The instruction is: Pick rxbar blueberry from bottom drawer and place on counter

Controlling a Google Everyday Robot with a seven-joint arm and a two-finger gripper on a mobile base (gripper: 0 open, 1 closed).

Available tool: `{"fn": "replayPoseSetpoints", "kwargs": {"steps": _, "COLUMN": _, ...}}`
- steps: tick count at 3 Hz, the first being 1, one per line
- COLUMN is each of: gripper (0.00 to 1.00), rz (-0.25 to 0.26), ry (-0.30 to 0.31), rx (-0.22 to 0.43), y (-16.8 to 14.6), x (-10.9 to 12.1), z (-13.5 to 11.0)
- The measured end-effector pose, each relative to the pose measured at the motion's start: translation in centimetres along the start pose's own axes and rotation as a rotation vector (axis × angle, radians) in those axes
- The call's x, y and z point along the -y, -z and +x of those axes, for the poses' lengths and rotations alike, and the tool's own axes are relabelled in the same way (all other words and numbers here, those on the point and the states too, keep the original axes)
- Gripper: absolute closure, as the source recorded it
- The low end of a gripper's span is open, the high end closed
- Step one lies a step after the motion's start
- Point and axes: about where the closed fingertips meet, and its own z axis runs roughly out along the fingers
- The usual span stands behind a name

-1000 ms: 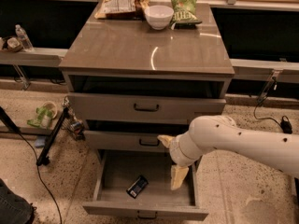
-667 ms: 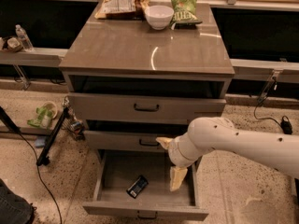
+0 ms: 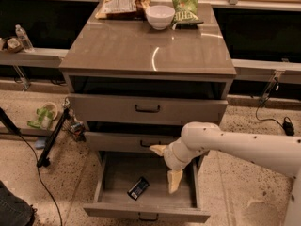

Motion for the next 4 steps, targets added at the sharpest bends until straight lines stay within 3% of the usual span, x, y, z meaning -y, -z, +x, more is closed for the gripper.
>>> {"fn": "replayPoseSetpoints", "kwargs": {"steps": 1, "gripper": 0.0, "rz": -0.038, "ry": 0.096, "rx": -0.071, "y": -4.4, "x": 0.8, "z": 1.2}}
{"fn": "replayPoseSetpoints", "kwargs": {"steps": 2, "gripper": 0.0, "rz": -0.038, "ry": 0.094, "rx": -0.069, "y": -4.3, "x": 0.7, "z": 1.3}}
{"fn": "replayPoseSetpoints", "kwargs": {"steps": 4, "gripper": 0.0, "rz": -0.009, "ry": -0.033, "rx": -0.063, "y": -10.6, "x": -0.9, "z": 4.8}}
